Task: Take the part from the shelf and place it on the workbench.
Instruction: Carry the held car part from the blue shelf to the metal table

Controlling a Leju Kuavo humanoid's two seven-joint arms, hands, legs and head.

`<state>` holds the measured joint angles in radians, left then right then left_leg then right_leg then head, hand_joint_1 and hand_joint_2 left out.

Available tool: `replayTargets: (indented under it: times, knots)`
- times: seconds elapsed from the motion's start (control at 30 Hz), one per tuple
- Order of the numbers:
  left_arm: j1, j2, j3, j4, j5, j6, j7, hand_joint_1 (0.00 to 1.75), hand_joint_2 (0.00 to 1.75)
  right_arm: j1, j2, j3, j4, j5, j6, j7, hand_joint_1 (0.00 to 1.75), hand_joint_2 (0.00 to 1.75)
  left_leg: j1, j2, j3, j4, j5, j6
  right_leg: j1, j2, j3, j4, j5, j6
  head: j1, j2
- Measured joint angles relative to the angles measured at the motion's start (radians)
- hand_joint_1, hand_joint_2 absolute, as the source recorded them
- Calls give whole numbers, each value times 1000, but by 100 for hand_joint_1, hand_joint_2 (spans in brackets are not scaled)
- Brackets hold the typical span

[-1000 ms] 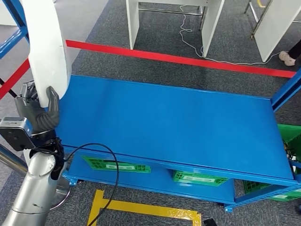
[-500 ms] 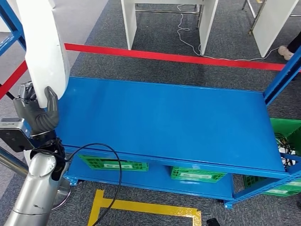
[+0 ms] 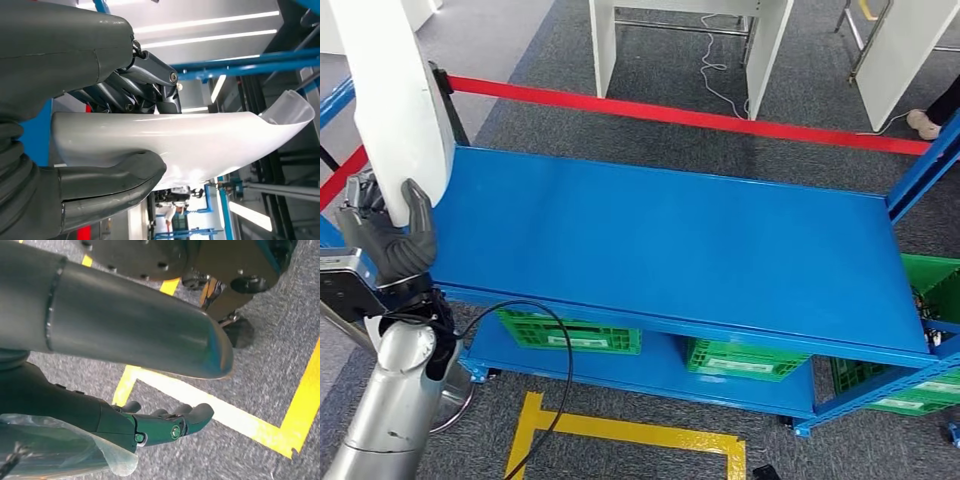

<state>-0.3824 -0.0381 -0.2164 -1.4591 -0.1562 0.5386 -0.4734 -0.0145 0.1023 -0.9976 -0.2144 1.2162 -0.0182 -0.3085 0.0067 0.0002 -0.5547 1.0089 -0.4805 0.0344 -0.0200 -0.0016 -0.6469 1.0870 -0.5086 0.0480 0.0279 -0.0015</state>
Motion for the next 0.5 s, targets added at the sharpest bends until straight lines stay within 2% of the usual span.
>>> replayTargets:
  times: [0.07,0.1,0.13,0.17,0.23,0.27,0.3,0.37,0.43,0.47,0.5]
  knots:
    - [0,0,0,0,2,1,0,175,175,0,0,0,0,0,0,1,0,0,-3,0,-12,1,9,6,0,0,-38,115,-73,3,4,0]
    - [0,0,0,1,5,2,0,175,175,0,0,0,0,0,0,2,0,0,-5,1,-19,2,13,8,0,0,-50,162,-95,3,5,0]
    - [1,0,1,1,10,4,-1,175,175,-1,0,0,0,0,0,4,0,0,-6,0,-26,4,18,9,0,0,-49,180,-99,3,5,0]
    - [2,1,2,1,16,5,-1,175,175,-1,0,0,0,0,0,6,0,0,-7,0,-33,5,21,8,1,0,-30,161,-85,1,5,0]
    - [4,5,7,1,27,8,-4,175,175,-2,0,0,0,1,-1,9,0,0,-9,0,-41,10,26,4,1,0,49,41,-37,-5,5,0]
    - [3,7,10,1,30,9,-5,175,175,-3,0,0,0,1,-1,10,0,0,-10,0,-45,13,29,1,3,1,86,-19,-21,-9,5,0]
    - [2,9,12,0,32,10,-7,175,175,-4,0,-1,0,1,-1,11,0,0,-11,0,-50,15,33,-4,5,1,109,-58,-15,-12,4,0]
    - [0,13,14,0,34,10,-8,175,175,-4,1,-1,0,1,-1,14,0,0,-12,0,-58,17,43,-16,9,1,115,-76,-13,-18,4,0]
    - [1,17,15,0,35,10,-9,175,175,-2,3,-4,0,2,-1,20,0,0,-10,0,-64,20,41,-27,7,0,109,-77,-1,-31,3,0]
    - [0,19,15,0,36,10,-9,175,175,-2,4,-6,0,2,-1,23,0,0,-9,-1,-71,39,22,-33,5,-1,105,-80,5,-38,2,0]
    - [-1,22,16,0,38,10,-9,175,175,-3,5,-8,0,2,-2,25,0,0,-8,-1,-84,76,-9,-38,3,-3,101,-83,12,-44,1,0]
